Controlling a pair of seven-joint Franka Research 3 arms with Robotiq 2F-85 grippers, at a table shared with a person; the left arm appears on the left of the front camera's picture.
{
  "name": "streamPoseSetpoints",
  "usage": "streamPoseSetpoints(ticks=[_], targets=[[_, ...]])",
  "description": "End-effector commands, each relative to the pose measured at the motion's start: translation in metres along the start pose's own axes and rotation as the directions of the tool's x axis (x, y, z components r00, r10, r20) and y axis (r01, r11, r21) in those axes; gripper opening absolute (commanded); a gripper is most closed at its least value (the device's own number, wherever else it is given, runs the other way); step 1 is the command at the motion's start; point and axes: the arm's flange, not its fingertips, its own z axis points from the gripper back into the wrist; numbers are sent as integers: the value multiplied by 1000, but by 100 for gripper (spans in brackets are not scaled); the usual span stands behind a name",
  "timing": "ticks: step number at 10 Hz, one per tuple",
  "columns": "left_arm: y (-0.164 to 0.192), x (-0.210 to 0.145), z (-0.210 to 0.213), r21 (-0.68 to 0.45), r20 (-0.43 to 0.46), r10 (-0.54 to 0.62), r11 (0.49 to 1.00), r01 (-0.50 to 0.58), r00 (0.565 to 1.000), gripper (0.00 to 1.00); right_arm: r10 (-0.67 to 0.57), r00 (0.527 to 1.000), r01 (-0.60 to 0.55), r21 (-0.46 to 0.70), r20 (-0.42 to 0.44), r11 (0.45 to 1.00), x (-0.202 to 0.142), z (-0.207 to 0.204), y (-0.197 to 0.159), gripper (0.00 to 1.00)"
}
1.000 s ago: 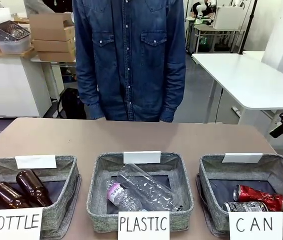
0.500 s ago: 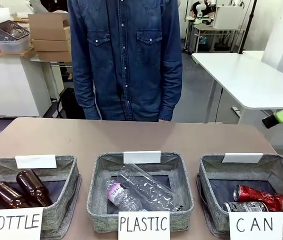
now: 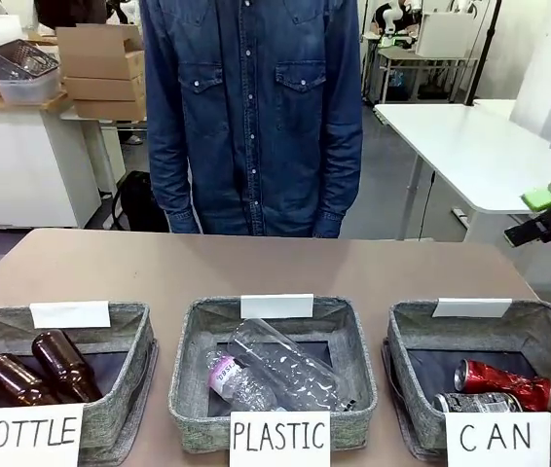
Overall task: Sort the can waste into the basket.
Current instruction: Pick up the can waste from the table and place it in the right Fabric basket.
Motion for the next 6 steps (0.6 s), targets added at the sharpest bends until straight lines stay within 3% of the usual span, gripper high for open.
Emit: streamPoseSetpoints(ticks=[1, 6], targets=[[2, -2, 1, 5, -1, -14, 1000, 14, 1000, 100, 31, 1000, -31, -11, -4, 999, -3, 3, -2, 100], [2, -2, 1, 5, -1, -14, 1000, 14, 1000, 100, 31, 1000, -31, -11, -4, 999, -3, 3, -2, 100]])
